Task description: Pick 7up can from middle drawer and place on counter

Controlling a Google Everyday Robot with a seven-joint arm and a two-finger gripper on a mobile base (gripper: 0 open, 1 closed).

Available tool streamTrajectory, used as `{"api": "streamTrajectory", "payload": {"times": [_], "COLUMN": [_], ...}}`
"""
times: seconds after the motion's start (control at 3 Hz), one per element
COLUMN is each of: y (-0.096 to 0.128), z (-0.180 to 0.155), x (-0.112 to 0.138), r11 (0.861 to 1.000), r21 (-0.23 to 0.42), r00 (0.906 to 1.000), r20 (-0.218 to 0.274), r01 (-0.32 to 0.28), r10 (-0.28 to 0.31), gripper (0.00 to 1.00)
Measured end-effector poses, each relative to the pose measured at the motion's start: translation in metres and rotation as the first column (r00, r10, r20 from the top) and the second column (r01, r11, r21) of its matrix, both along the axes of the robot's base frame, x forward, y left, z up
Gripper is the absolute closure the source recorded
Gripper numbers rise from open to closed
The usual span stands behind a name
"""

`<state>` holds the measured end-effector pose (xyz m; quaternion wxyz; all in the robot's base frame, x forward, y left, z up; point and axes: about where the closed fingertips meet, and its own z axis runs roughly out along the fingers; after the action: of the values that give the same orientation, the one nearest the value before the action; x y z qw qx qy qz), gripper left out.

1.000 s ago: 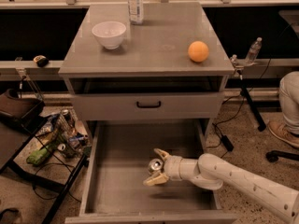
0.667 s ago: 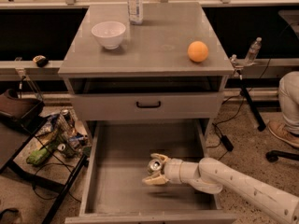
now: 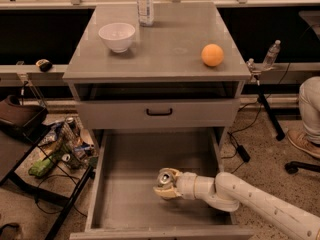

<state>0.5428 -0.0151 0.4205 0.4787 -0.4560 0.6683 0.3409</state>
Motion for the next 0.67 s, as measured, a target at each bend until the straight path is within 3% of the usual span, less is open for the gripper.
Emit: {"api": "streamTrajectory", "payload": {"times": [0.33,0.67], "y": [-0.011,-0.036], "z": [0.044,0.122], "x": [-0.010,-0.028], "r11": [1.000,1.000], "r21": [0.000,0.000], "r00": [0.9999,0.9999], "r20": [0.009,-0.012], "r01": [-0.010,-0.003], "r10": [0.010,0.003], "gripper": [1.00,1.00]}}
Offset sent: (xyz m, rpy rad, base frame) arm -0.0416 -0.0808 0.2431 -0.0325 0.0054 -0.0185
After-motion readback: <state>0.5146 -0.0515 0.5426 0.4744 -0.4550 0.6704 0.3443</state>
